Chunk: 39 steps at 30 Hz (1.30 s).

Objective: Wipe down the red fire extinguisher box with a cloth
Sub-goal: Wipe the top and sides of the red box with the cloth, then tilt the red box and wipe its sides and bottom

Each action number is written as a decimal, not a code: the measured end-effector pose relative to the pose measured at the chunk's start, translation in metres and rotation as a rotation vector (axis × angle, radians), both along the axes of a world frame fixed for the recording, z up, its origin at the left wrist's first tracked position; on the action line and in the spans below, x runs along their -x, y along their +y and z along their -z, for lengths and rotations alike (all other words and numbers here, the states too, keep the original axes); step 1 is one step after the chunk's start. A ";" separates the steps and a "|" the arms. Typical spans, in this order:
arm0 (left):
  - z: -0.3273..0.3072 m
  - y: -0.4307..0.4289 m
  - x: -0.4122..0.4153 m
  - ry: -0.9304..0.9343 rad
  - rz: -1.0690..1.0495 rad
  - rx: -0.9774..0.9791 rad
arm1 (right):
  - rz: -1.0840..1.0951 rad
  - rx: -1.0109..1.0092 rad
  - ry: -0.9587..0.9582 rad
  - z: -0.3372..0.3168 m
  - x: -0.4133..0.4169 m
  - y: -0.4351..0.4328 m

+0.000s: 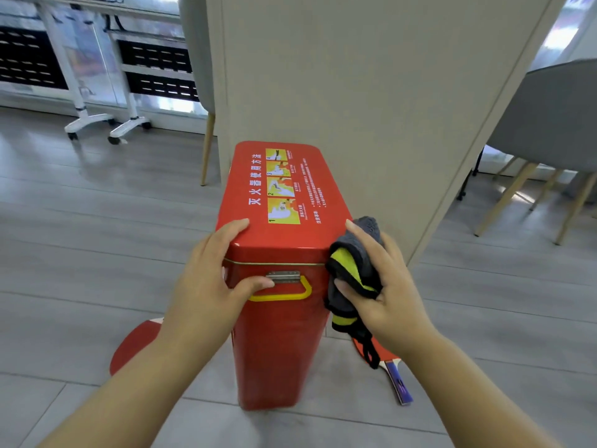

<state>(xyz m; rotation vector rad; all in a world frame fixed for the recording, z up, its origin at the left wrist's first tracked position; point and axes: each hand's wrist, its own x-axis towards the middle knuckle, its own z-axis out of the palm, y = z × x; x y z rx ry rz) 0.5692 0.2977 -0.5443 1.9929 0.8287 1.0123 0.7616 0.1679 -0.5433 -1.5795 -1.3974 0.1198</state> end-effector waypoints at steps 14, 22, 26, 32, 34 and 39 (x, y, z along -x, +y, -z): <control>-0.014 0.034 0.038 -0.080 0.086 0.116 | -0.041 -0.009 0.078 0.003 0.055 0.011; -0.004 0.017 0.042 -0.127 0.028 0.078 | -0.012 0.067 0.080 0.006 0.058 -0.001; 0.032 -0.014 0.046 -0.225 -0.195 0.003 | 0.086 0.190 0.057 0.028 0.051 -0.022; 0.115 -0.063 0.039 0.262 0.032 -0.145 | 0.231 0.542 0.041 0.093 0.030 -0.065; 0.137 -0.073 0.033 0.414 0.181 -0.126 | 0.251 0.708 -0.027 0.122 0.019 -0.082; 0.163 -0.088 0.012 0.562 0.264 0.005 | 0.325 1.102 -0.111 0.189 -0.006 -0.124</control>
